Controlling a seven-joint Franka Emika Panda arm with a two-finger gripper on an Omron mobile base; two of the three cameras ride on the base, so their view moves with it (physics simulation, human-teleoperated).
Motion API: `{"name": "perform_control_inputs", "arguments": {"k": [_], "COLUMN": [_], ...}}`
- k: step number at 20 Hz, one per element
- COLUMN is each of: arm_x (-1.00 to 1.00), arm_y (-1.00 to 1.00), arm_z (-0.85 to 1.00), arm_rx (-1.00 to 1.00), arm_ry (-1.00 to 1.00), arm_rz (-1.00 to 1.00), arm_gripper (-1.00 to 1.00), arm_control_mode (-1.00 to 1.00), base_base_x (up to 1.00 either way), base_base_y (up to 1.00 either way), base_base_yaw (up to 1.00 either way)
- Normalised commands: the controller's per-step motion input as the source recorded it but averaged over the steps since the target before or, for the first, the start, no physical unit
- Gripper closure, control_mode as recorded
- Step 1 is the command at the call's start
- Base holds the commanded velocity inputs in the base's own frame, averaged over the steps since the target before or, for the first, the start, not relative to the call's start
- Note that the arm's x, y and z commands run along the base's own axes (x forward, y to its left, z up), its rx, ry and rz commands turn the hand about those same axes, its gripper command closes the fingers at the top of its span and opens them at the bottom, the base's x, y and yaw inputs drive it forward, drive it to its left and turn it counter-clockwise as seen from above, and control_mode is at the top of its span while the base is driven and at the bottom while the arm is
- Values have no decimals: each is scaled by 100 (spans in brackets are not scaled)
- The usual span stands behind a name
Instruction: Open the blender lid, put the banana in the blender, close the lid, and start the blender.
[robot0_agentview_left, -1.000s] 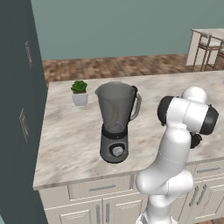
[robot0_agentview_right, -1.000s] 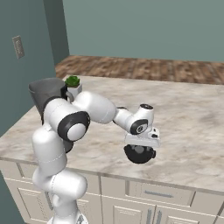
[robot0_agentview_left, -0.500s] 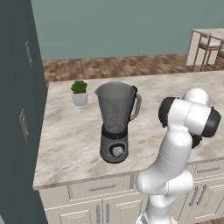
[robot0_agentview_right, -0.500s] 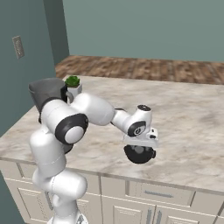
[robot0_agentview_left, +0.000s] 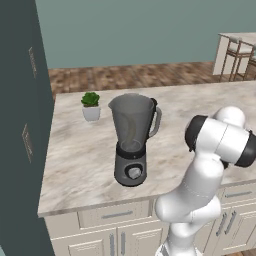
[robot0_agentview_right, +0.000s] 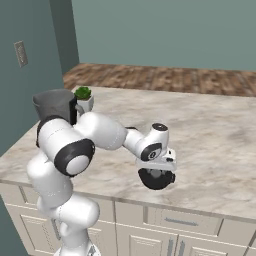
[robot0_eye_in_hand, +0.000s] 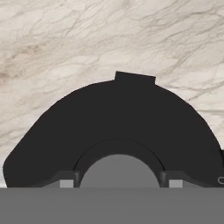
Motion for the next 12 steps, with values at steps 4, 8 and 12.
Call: {"name": "perform_control_inputs", "arguments": {"k": [4, 8, 12], "arm_x": [-19, 0, -1], "arm_y": [8, 0, 0], "arm_z": [23, 100, 100], "arm_rx": [0, 0, 0], "arm_ry": [-1, -1, -3], "arm_rz": [0, 0, 0], "arm_gripper": [100, 100, 100], "arm_control_mode": [-100, -100, -100], "base_base_x": [0, 0, 0], "base_base_y": [0, 0, 0], "base_base_yaw": [0, 0, 0]}}
